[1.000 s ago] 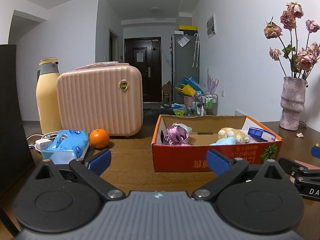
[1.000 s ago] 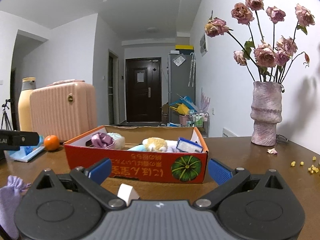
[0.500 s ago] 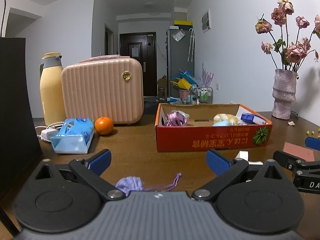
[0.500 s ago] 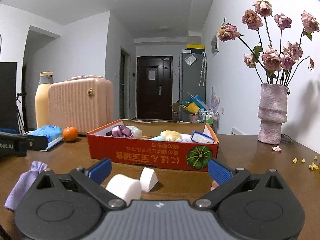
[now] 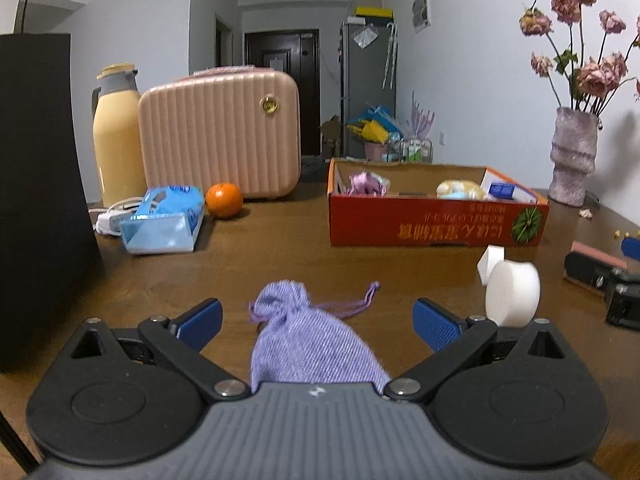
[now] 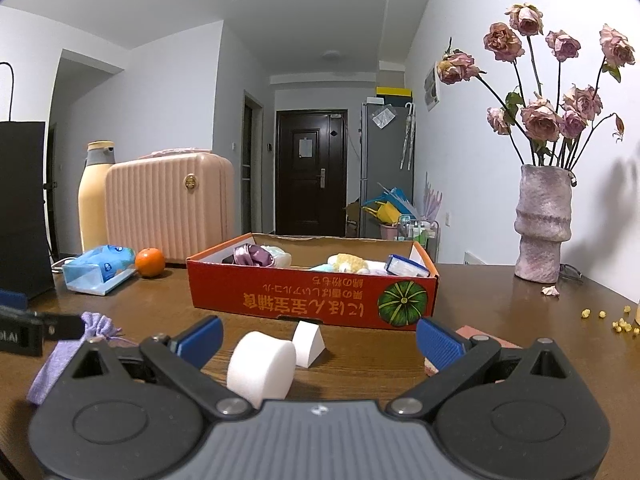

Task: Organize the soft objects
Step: 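Grasp the lavender sachet with the left gripper while the right gripper approaches the white foam roll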

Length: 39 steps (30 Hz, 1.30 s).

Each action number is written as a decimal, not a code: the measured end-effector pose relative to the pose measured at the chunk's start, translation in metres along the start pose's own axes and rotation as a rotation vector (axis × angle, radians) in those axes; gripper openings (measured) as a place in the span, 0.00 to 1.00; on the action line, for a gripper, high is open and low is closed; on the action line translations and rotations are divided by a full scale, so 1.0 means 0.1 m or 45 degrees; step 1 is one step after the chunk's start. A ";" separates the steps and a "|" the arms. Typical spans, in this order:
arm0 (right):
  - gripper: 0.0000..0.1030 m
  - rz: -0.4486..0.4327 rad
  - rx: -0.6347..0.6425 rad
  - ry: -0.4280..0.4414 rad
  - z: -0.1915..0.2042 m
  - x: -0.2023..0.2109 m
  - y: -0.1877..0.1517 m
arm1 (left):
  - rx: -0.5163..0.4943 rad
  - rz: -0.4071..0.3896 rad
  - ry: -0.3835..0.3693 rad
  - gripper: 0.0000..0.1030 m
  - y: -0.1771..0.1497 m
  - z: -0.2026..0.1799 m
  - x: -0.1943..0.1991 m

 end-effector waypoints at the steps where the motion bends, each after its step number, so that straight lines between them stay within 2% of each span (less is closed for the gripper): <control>1: 1.00 -0.001 -0.001 0.000 0.00 0.01 0.00 | -0.001 0.011 0.002 1.00 -0.02 0.00 -0.01; 16: 1.00 0.023 -0.016 -0.008 -0.02 -0.02 -0.01 | 0.003 0.277 -0.024 1.00 -0.19 -0.01 -0.65; 23: 1.00 0.037 -0.015 -0.013 -0.02 -0.05 -0.03 | -0.023 0.355 -0.042 1.00 -0.26 -0.06 -0.82; 29: 1.00 0.042 -0.016 -0.015 -0.02 -0.05 -0.04 | 0.030 0.367 -0.077 1.00 -0.29 -0.04 -0.85; 36: 1.00 0.055 -0.009 -0.017 -0.03 -0.08 -0.06 | 0.022 0.377 -0.085 1.00 -0.28 -0.04 -0.84; 39: 1.00 0.066 0.004 -0.018 -0.01 -0.09 -0.08 | 0.021 0.365 -0.091 0.91 -0.27 -0.04 -0.82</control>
Point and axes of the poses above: each gripper's, at about its wrist camera, not at the fingertips, and x roughly against the way its jaws point, z to its left, y to its top, the point moved 8 cm from there along -x, roughly the way its jaws point, and after that the axes turned 14 degrees about -x, right-handed, at the moved point
